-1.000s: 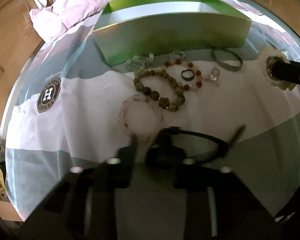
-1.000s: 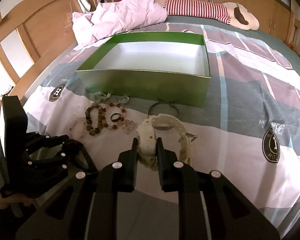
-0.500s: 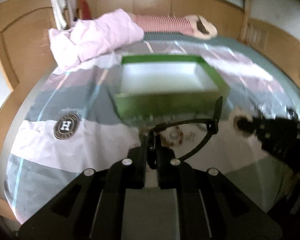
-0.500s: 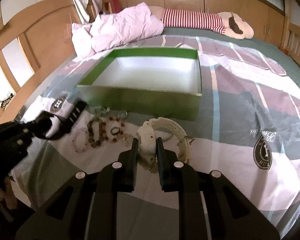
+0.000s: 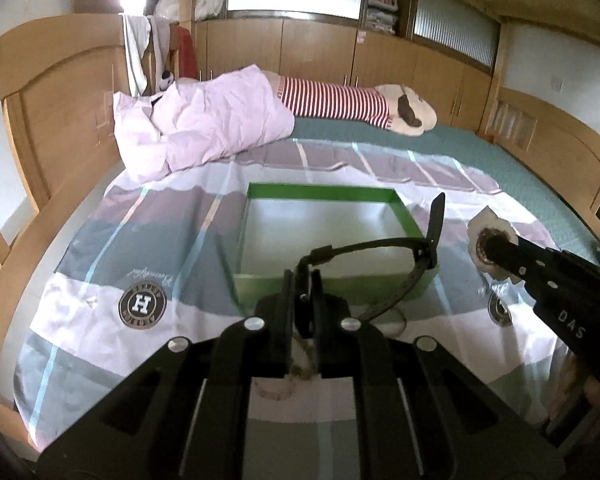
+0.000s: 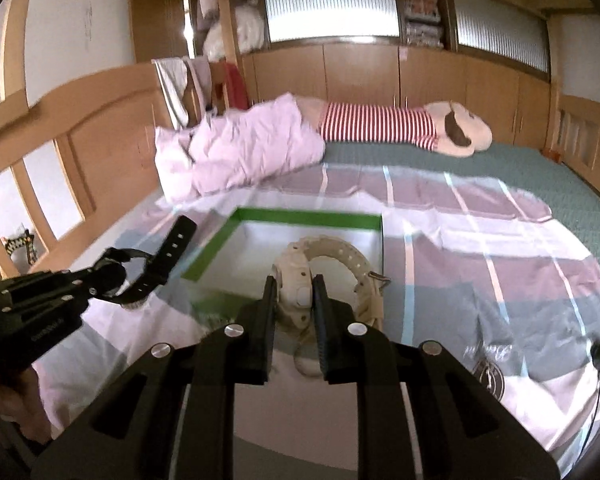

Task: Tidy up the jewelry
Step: 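Carry the black strap with the left tool while the right tool carries the watch into the box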

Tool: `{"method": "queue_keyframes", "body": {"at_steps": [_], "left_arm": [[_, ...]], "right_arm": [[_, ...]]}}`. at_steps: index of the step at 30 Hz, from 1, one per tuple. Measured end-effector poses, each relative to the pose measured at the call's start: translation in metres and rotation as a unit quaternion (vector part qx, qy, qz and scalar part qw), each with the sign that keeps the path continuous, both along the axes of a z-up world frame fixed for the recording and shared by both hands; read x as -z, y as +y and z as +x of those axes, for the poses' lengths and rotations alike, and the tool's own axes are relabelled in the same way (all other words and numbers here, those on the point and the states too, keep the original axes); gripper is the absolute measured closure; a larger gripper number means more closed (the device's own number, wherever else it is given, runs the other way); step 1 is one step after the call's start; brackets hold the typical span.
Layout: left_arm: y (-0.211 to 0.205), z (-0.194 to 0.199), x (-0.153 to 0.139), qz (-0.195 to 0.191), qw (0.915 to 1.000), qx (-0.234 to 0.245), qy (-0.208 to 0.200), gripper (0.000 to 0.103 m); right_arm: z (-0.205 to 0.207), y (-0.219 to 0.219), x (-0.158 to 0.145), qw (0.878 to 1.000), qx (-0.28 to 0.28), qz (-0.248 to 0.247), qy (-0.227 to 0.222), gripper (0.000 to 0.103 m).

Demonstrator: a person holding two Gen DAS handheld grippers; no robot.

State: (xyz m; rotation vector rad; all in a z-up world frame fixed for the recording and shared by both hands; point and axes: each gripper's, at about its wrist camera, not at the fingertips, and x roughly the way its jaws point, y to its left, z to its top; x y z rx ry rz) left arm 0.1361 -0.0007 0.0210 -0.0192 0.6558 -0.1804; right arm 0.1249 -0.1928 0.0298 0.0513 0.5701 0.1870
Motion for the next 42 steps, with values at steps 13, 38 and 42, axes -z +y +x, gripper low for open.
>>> {"method": "queue_keyframes", "body": {"at_steps": [13, 38, 42], "left_arm": [[0.005, 0.03, 0.013, -0.024, 0.9995, -0.014, 0.018, 0.095], [-0.009, 0.053, 0.017, -0.013, 0.9994, -0.008, 0.03, 0.095], [-0.016, 0.071, 0.016, -0.01, 0.9995, -0.009, 0.03, 0.095]], "right_arm": [[0.006, 0.004, 0.018, 1.0, -0.009, -0.01, 0.007, 0.085], [0.019, -0.002, 0.021, 1.0, -0.009, -0.006, 0.008, 0.085], [0.038, -0.003, 0.021, 1.0, -0.012, -0.008, 0.008, 0.085]]}}
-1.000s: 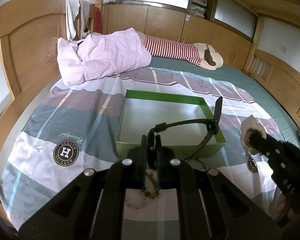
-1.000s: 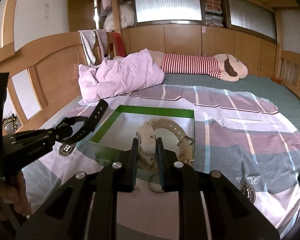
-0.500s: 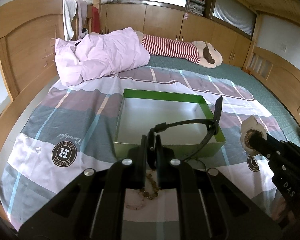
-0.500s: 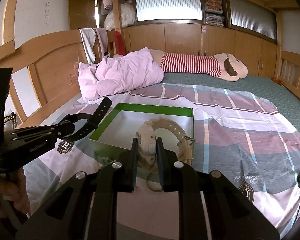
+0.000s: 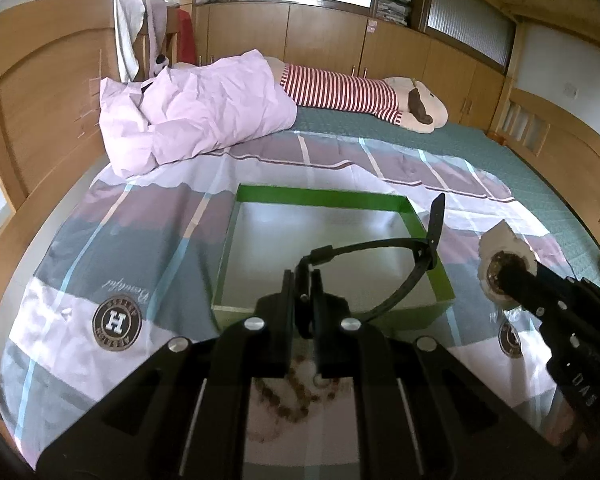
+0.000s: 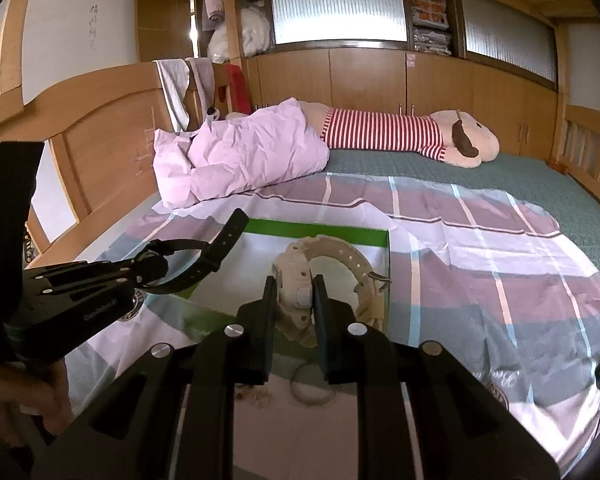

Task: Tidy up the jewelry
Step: 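Carry the black strap with the left tool while the right tool carries the watch into the box, then open both tools inside the green box and lift them away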

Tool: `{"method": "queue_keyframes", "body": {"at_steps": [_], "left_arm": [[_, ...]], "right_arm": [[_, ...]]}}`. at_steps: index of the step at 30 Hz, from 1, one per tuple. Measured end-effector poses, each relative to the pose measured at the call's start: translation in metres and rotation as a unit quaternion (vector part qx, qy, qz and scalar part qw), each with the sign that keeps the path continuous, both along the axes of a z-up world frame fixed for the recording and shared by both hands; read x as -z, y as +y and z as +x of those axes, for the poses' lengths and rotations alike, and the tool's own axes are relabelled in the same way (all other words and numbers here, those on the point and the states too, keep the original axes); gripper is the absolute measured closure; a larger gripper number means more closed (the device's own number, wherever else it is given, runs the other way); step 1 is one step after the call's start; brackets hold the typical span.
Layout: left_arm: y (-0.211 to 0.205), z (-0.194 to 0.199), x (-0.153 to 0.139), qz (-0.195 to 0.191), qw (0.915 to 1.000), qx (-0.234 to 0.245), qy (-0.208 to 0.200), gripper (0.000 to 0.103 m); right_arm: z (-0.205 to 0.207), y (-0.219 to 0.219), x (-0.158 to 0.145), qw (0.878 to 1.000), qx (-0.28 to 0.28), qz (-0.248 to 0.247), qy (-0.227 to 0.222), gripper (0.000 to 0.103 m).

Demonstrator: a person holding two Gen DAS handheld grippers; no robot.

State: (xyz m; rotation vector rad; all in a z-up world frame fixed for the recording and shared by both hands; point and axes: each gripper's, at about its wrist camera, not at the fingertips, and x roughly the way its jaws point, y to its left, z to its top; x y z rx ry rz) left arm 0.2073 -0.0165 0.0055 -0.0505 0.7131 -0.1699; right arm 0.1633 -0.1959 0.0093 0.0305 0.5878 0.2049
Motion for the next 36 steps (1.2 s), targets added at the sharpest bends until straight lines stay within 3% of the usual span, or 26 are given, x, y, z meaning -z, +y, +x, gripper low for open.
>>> {"method": "queue_keyframes", "body": {"at_steps": [9, 12, 19, 24, 28, 36], "left_arm": [[-0.014, 0.061, 0.012, -0.001, 0.9998, 0.001, 0.022, 0.095], [-0.021, 0.084, 0.026, 0.003, 0.9992, 0.012, 0.039, 0.095], [-0.028, 0.126, 0.071, 0.012, 0.9956, 0.008, 0.093, 0.095], [-0.038, 0.14, 0.104, 0.042, 0.9912, 0.018, 0.124, 0.095], [-0.034, 0.147, 0.122, 0.033, 0.9873, 0.008, 0.155, 0.095], [-0.046, 0.146, 0.132, 0.046, 0.9845, 0.02, 0.168, 0.094]], "right_arm": [[0.065, -0.002, 0.021, 0.999, 0.019, 0.009, 0.028, 0.085], [0.089, -0.001, 0.033, 0.999, 0.021, -0.002, 0.039, 0.085], [0.137, -0.008, 0.074, 0.994, 0.03, 0.023, 0.107, 0.085], [0.154, -0.009, 0.105, 0.987, 0.032, 0.028, 0.156, 0.085], [0.155, -0.005, 0.127, 0.982, 0.033, 0.016, 0.183, 0.085], [0.157, -0.003, 0.134, 0.981, 0.035, 0.009, 0.192, 0.085]]}}
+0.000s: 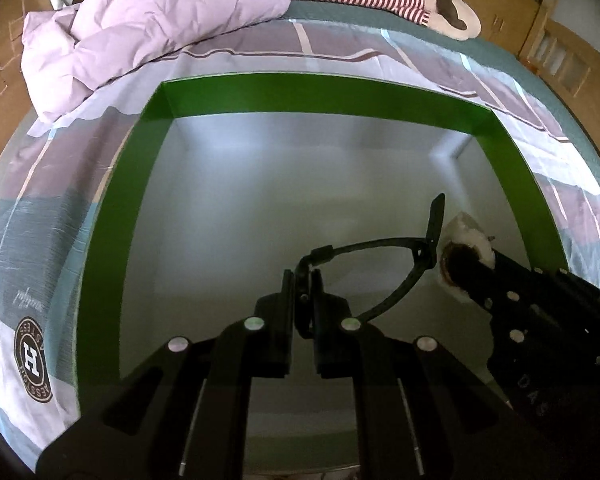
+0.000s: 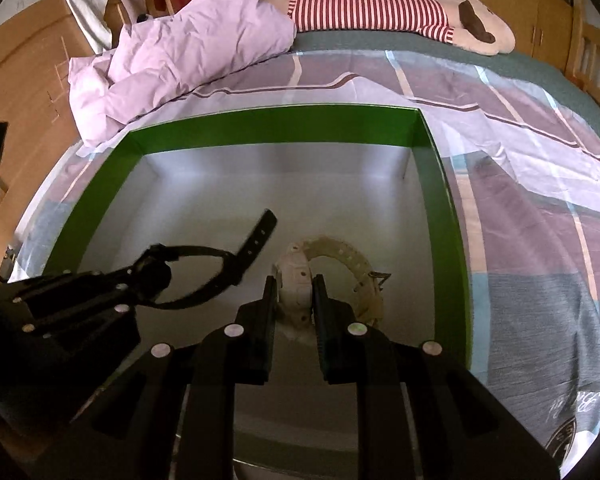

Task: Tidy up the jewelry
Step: 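Open both tools inside the green box and lift them away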

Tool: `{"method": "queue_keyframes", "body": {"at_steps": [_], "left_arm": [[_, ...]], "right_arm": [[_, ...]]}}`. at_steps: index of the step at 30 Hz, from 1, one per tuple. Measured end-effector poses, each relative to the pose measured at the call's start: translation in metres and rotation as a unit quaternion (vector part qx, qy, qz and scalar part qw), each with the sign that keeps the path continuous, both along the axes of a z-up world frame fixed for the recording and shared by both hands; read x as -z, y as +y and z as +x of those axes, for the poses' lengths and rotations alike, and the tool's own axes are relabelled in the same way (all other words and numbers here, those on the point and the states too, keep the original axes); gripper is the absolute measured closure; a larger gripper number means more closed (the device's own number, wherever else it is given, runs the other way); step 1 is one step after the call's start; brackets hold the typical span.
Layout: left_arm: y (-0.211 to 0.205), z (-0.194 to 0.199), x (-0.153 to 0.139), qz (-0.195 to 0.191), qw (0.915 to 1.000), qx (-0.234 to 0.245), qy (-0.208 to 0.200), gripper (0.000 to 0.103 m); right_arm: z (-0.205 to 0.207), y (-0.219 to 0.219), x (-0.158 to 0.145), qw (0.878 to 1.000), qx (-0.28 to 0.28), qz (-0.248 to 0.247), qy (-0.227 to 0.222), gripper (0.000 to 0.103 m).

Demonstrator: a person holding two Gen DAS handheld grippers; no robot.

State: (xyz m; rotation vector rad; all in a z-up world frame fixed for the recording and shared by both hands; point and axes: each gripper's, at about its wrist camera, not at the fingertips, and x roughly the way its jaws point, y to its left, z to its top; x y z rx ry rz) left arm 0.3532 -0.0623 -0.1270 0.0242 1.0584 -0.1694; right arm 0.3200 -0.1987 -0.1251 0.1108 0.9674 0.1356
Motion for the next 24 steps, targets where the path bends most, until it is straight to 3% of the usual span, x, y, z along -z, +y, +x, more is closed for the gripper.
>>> {"method": "queue_keyframes", "body": {"at_steps": [5, 7, 8, 12, 14, 17, 21, 22, 24], "left_arm": [[0.001, -0.002, -0.003, 0.006, 1.0, -0.002, -0.007, 0.086], [0.003, -0.003, -0.009, 0.004, 0.9998, -0.006, -0.02, 0.051], [0.006, -0.006, -0.02, 0.002, 0.9991, -0.016, -0.038, 0.03], [0.022, -0.025, -0.081, -0.03, 0.9922, -0.032, -0.117, 0.03], [0.036, -0.048, -0.126, -0.046, 0.9824, -0.043, -0.176, 0.028], [0.054, -0.09, -0.169, -0.05, 0.9678, -0.041, -0.243, 0.02], [0.071, -0.145, -0.179, -0.024, 0.9561, -0.04, -0.289, 0.018], [0.076, -0.157, -0.175, -0.024, 0.9578, -0.041, -0.283, 0.018], [0.083, -0.178, -0.167, -0.036, 0.9618, -0.045, -0.268, 0.016]], "right_arm": [[0.003, -0.004, -0.005, 1.0, 0.0, -0.006, -0.008, 0.084], [0.002, -0.005, -0.012, 1.0, -0.007, -0.004, -0.011, 0.072], [-0.001, -0.006, -0.022, 1.0, -0.008, 0.0, -0.023, 0.072], [-0.016, -0.017, -0.076, 0.996, 0.003, 0.012, -0.086, 0.072], [-0.038, -0.033, -0.117, 0.989, 0.023, 0.033, -0.14, 0.072], [-0.079, -0.049, -0.161, 0.977, 0.035, 0.051, -0.206, 0.071], [-0.133, -0.052, -0.182, 0.971, 0.025, 0.064, -0.23, 0.052], [-0.144, -0.049, -0.181, 0.971, 0.021, 0.062, -0.23, 0.046], [-0.166, -0.038, -0.175, 0.973, 0.005, 0.052, -0.224, 0.044]]}}
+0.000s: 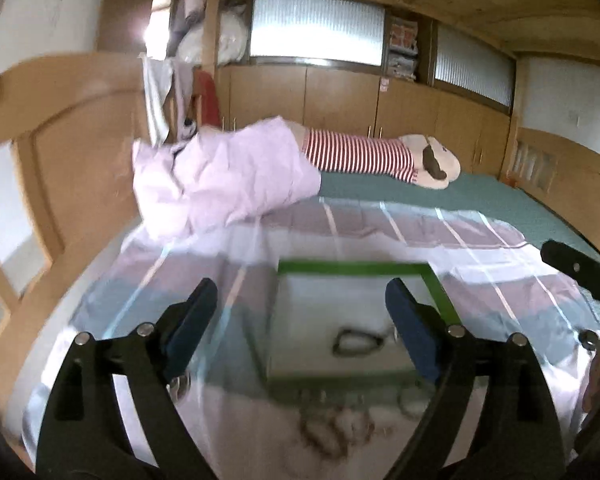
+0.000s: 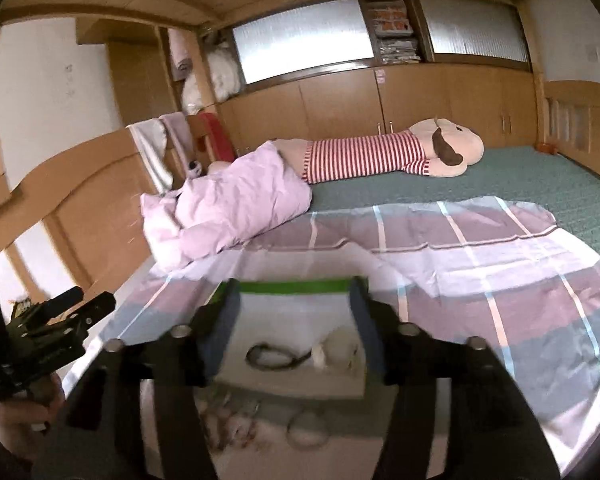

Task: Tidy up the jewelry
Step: 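Open both tools inside the green box and lift them away, then move the right tool down toward a small silver charm by the bracelets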

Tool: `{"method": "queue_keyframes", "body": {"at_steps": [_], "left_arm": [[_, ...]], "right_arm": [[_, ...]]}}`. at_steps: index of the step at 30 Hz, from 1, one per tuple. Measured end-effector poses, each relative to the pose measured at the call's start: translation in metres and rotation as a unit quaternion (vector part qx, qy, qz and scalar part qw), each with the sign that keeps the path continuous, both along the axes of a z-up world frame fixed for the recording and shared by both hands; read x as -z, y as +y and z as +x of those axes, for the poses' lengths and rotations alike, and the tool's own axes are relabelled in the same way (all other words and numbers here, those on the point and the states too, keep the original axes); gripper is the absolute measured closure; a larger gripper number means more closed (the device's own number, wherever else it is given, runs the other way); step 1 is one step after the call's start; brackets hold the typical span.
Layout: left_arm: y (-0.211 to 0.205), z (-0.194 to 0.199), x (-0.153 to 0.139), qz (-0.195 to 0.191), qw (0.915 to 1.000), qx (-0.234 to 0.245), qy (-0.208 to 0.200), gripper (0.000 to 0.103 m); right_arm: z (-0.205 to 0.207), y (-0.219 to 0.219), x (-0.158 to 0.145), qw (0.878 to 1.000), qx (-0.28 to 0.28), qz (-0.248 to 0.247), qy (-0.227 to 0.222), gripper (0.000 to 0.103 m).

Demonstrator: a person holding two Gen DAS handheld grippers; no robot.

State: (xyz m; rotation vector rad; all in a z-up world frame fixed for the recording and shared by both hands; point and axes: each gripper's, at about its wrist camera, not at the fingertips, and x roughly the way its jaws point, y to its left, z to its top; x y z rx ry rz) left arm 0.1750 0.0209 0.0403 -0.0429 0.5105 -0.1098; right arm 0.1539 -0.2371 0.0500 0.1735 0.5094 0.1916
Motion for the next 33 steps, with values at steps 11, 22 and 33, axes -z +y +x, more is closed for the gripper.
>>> {"method": "queue_keyframes", "body": {"at_steps": [11, 22, 33], "left_arm": [[-0.006, -0.093, 0.055, 0.008, 0.9957, 0.031, 0.086, 0.013], [-0.017, -0.119, 0.079, 0.046, 0.9933, 0.025, 0.103, 0.013], [-0.017, -0.114, 0.082, 0.036, 0.9919, 0.033, 0.118, 0.013]], "right_arm": [[-0.08, 0.042, 0.063, 0.995, -0.024, -0.035, 0.091, 0.033], [-0.103, 0.061, 0.075, 0.993, -0.029, -0.043, 0.103, 0.033], [-0.099, 0.065, 0.08, 0.993, -0.037, -0.043, 0.106, 0.033]]}}
